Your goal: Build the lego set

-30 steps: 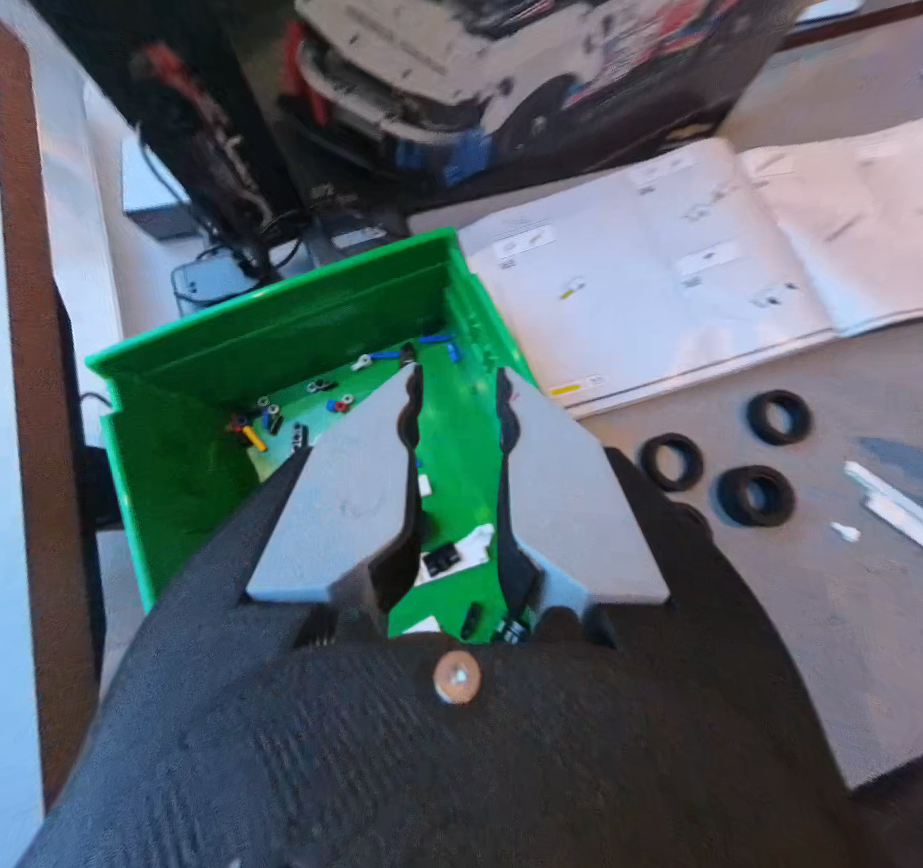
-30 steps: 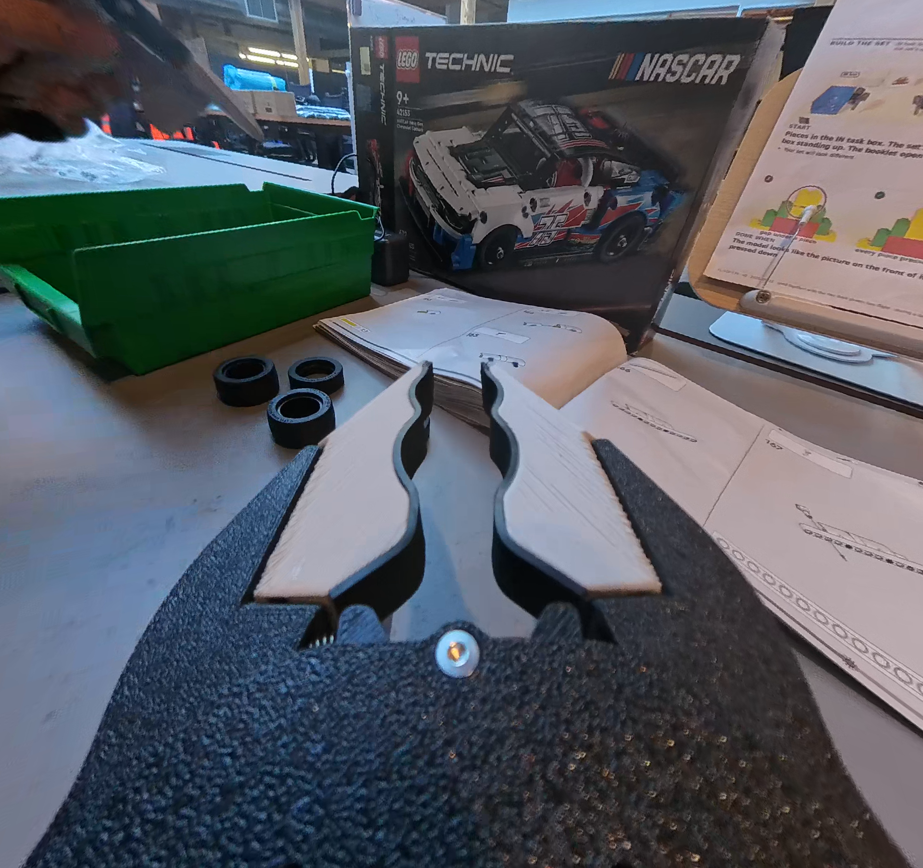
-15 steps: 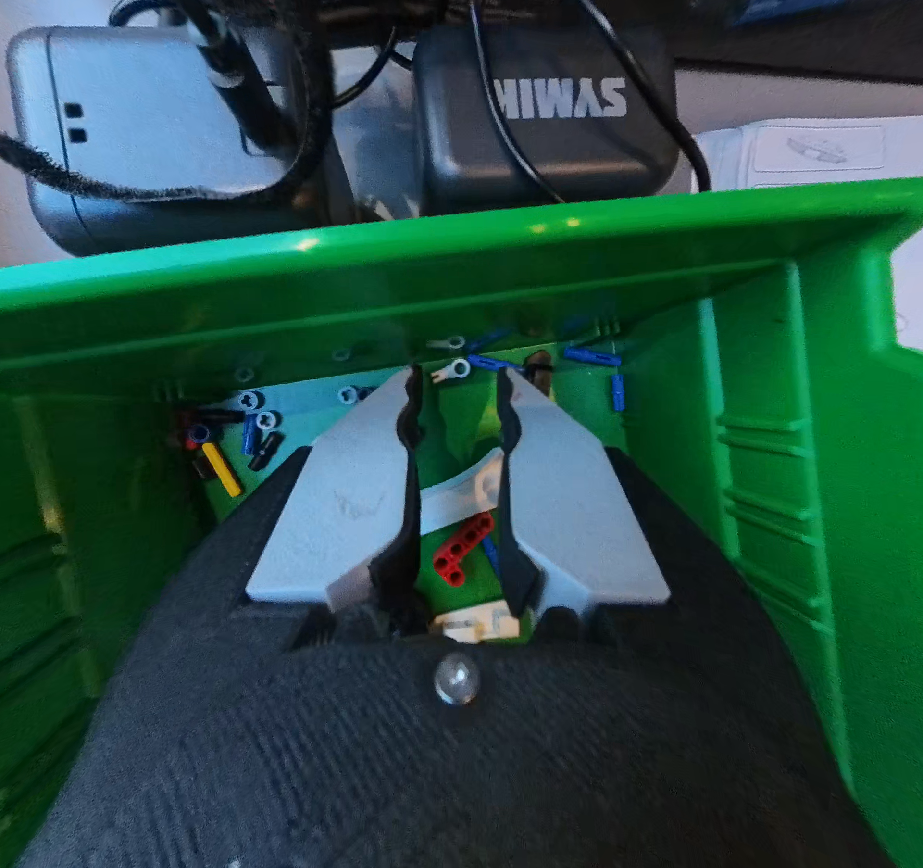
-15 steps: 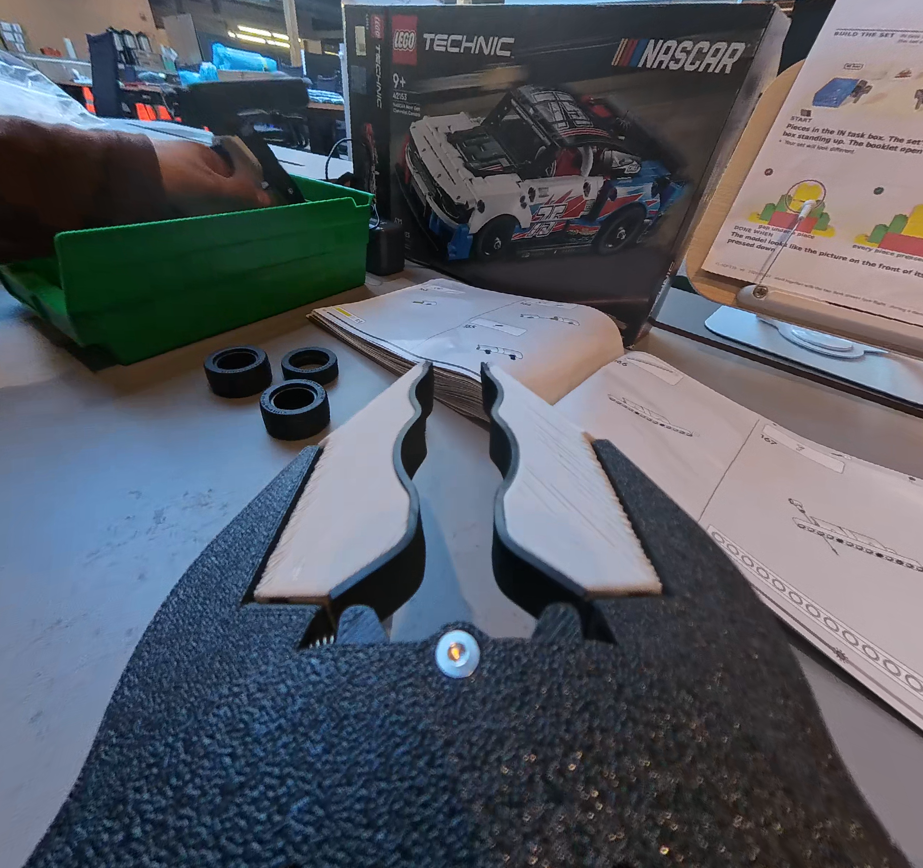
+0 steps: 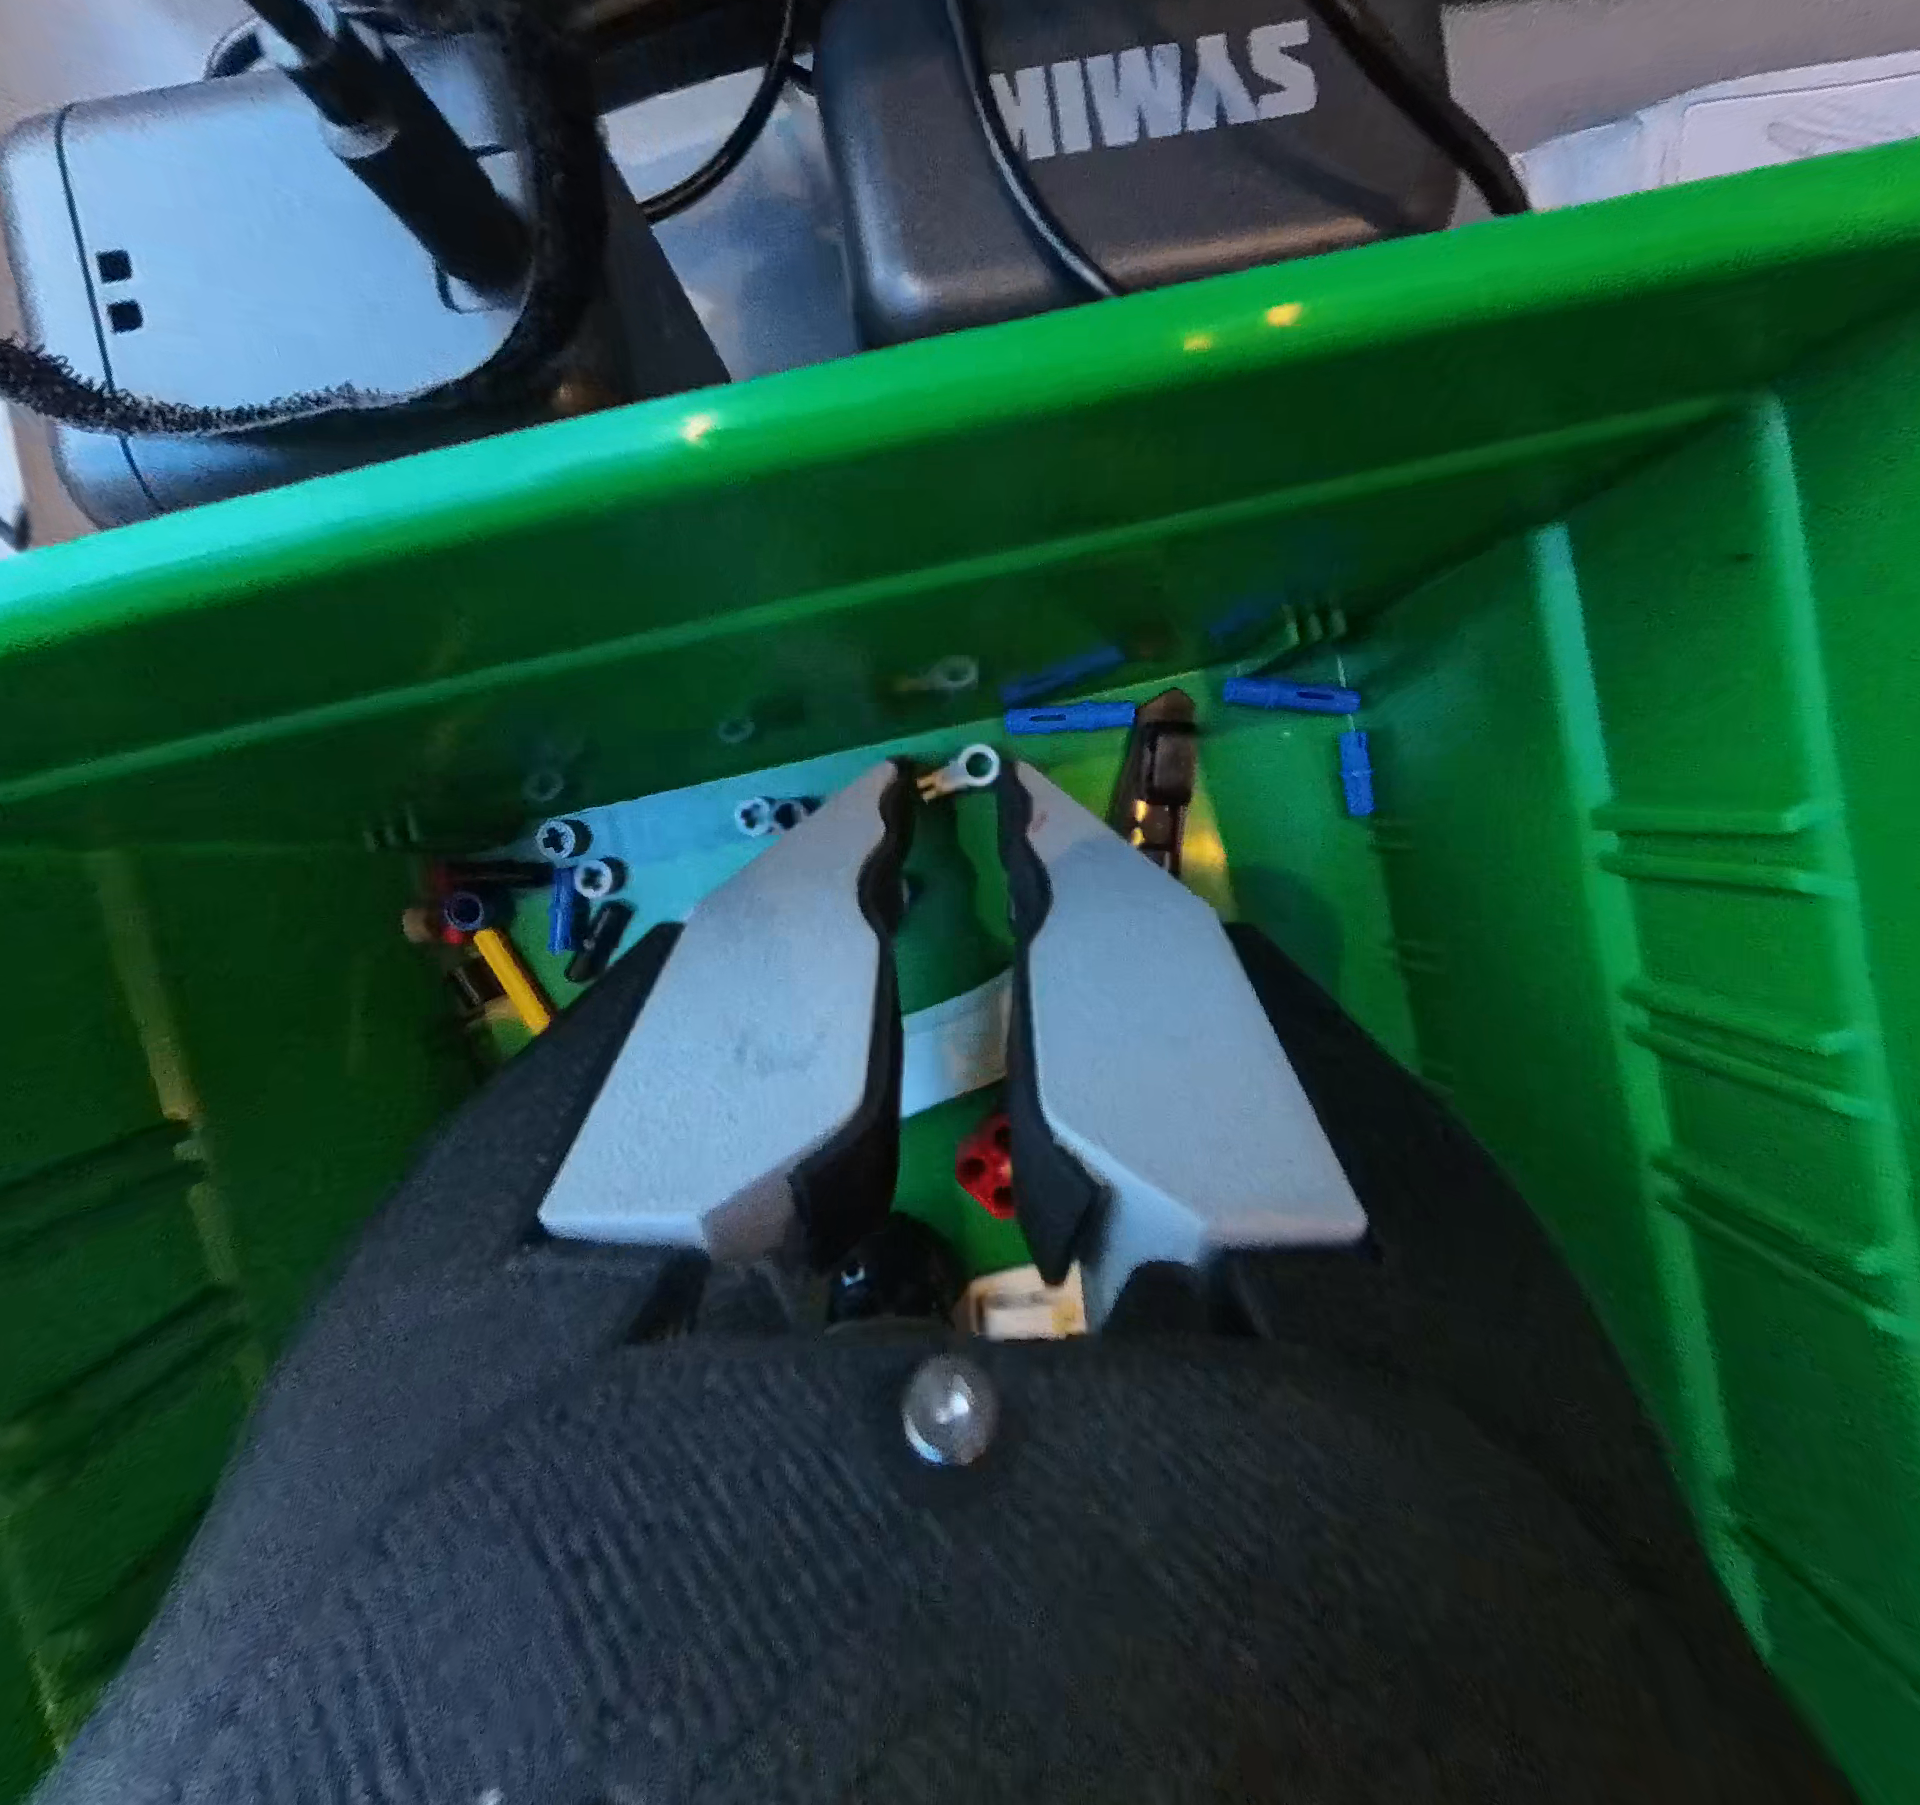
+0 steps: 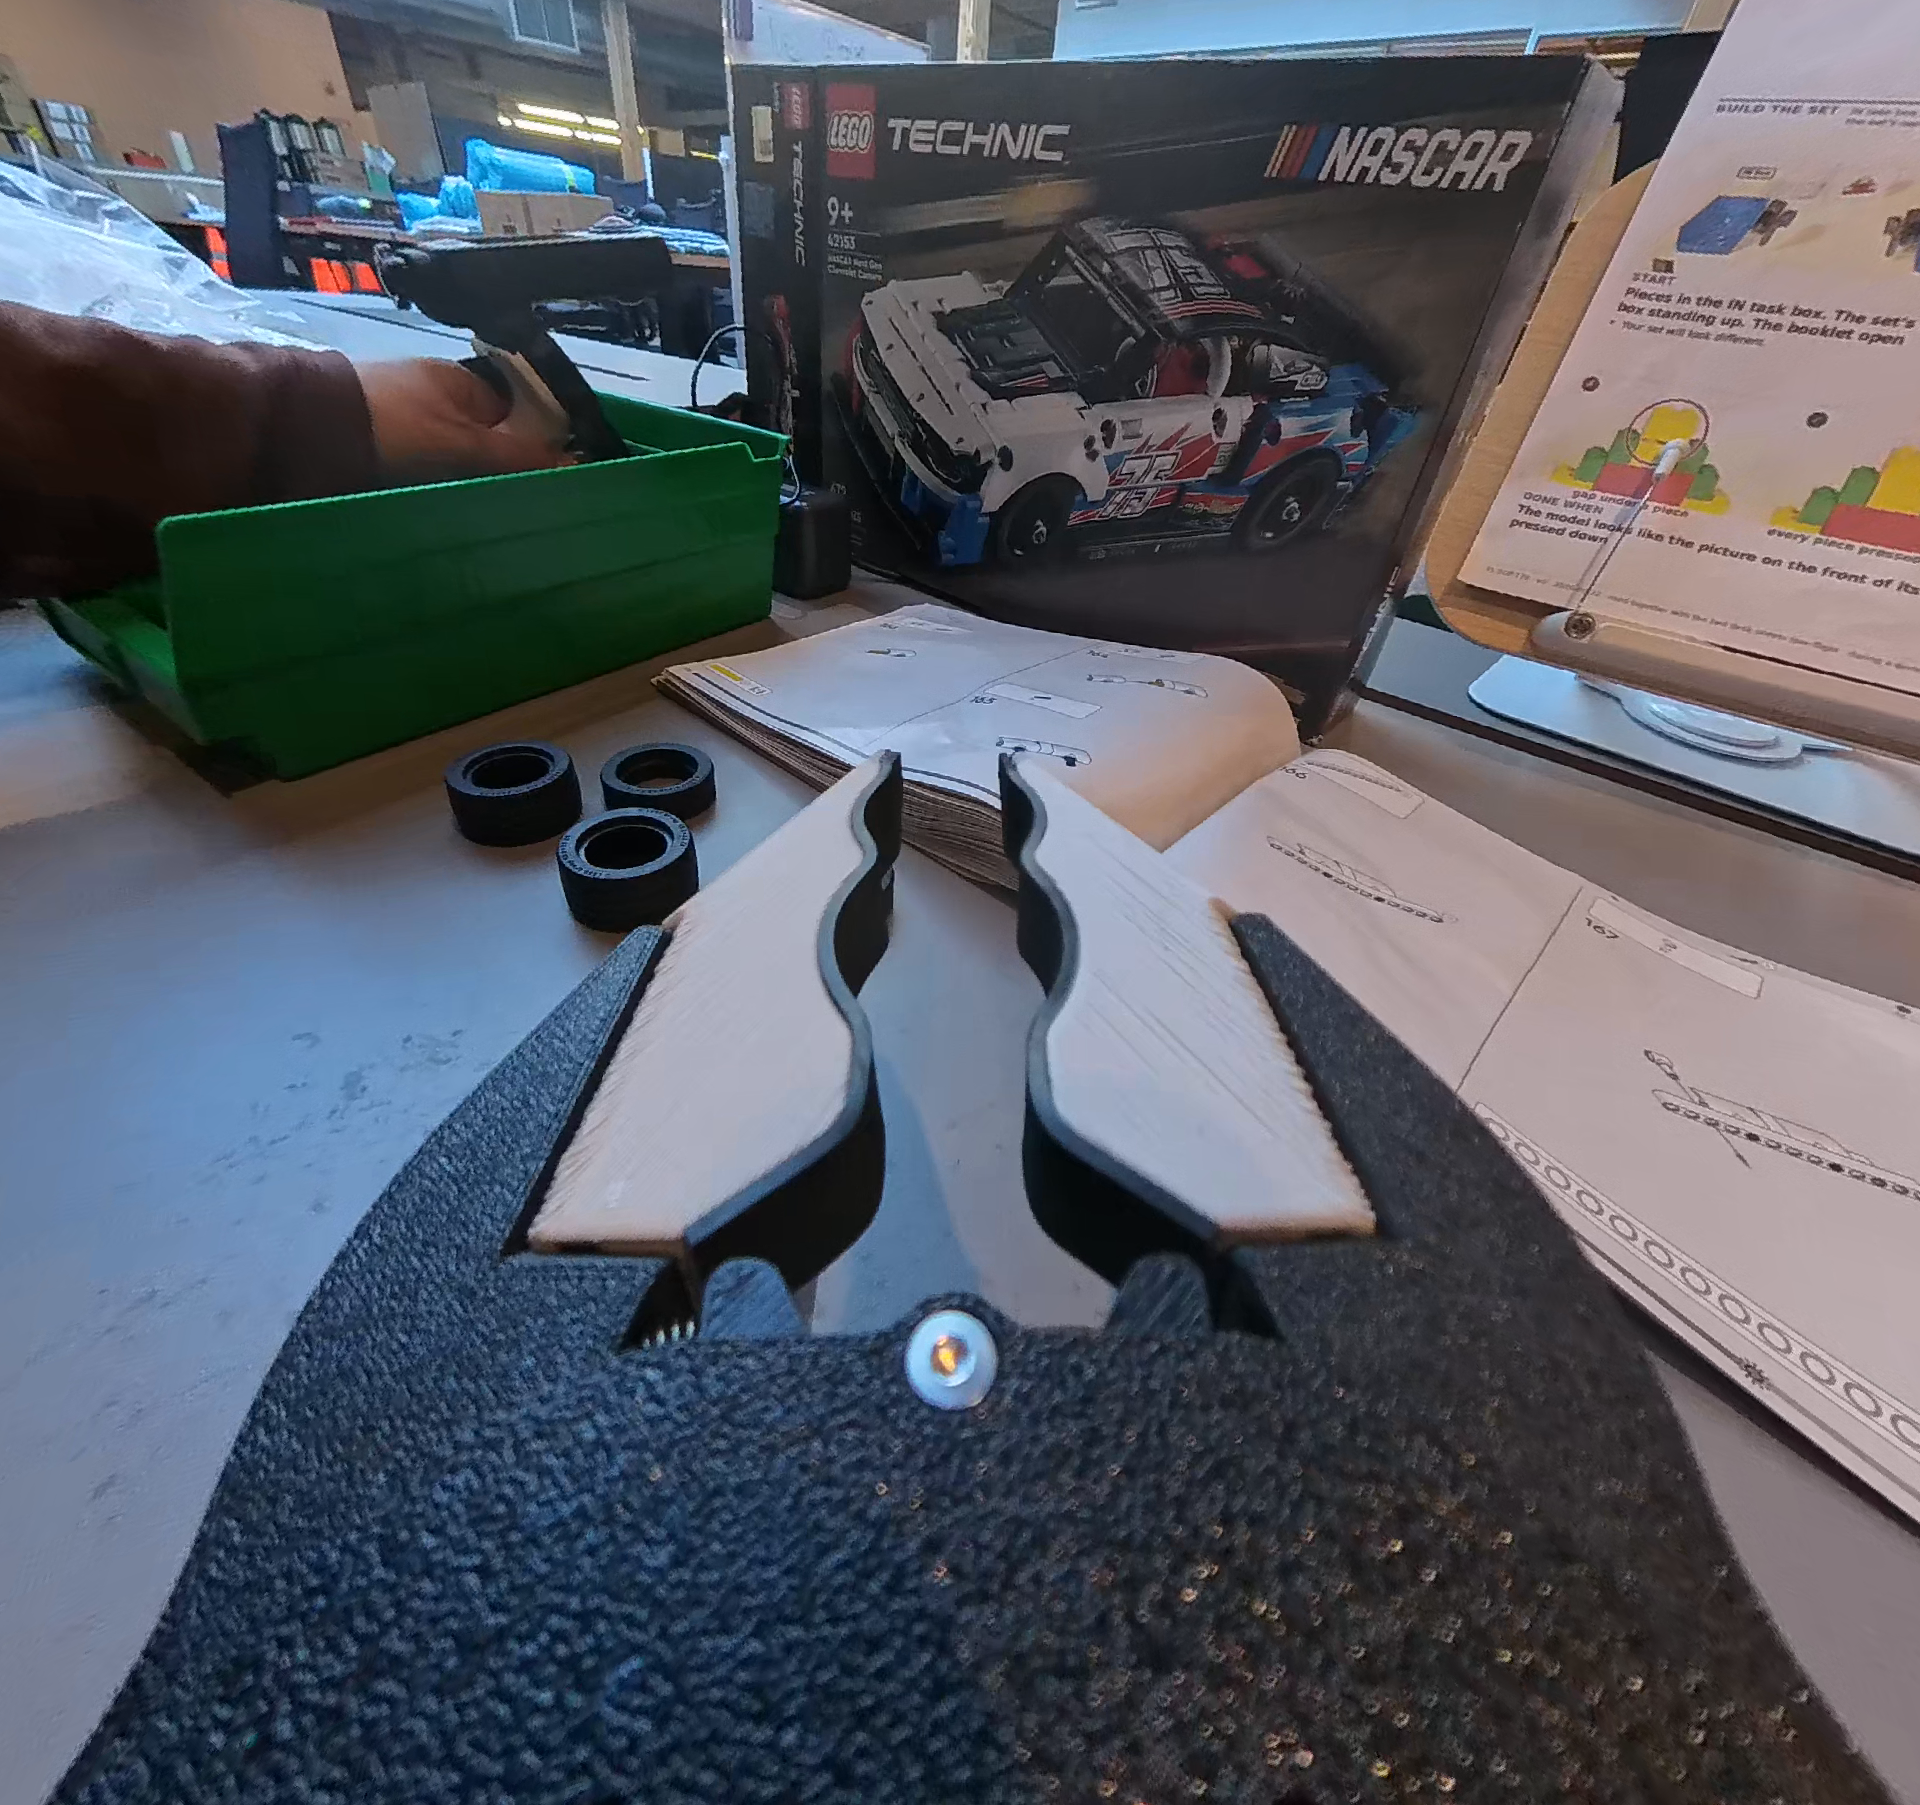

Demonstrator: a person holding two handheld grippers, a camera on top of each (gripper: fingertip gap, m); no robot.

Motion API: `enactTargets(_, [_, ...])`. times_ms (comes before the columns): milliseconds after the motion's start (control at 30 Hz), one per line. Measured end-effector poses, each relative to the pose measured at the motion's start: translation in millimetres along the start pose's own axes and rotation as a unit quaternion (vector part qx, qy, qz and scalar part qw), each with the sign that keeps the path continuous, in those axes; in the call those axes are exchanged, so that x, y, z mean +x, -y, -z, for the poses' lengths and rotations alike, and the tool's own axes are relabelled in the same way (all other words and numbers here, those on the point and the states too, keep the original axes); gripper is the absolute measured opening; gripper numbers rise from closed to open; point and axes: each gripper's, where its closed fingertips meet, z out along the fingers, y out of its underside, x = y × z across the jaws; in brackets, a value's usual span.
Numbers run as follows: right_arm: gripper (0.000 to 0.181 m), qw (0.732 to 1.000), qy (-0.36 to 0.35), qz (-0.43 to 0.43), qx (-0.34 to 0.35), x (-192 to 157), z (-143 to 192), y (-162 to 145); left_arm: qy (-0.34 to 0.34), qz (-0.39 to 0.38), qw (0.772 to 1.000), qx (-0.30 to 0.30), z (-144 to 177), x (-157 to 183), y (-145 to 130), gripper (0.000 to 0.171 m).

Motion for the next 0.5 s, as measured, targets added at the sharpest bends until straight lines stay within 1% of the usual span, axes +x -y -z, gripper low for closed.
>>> enactTargets(133, [0.017, 1.0, 0.0, -0.001, 0.001, 0, 0, 0, -0.01, -0.005, 1.0, -0.004, 5, 3, -2, 0.013])
enactTargets(200, [0.017, 1.0, 0.001, -0.001, 0.001, 0, 0, 1, -0.015, -0.005, 1.0, 0.007, 17, 4, 1, 0.013])
enactTargets(267, [0.017, 1.0, 0.0, 0.001, 0.002, 0, 1, 1, -0.015, -0.012, 0.999, 0.03, 37, 4, 7, 0.014])
enactTargets(300, [0.017, 1.0, 0.0, 0.002, 0.003, 0, 1, 1, -0.011, -0.018, 0.999, 0.048, 49, 3, 12, 0.014])
enactTargets(367, [0.017, 1.0, -0.001, 0.003, 0.003, 0, 1, 1, -0.015, -0.03, 0.993, 0.113, 83, 11, 27, 0.014])
enactTargets(433, [0.017, 1.0, -0.002, 0.004, 0.005, 0, 1, 2, -0.026, -0.054, 0.984, 0.17, 122, 34, 37, 0.014])
enactTargets(500, [0.017, 1.0, -0.004, 0.005, 0.008, 0, 2, 4, -0.051, -0.085, 0.971, 0.216, 164, 74, 41, 0.014])
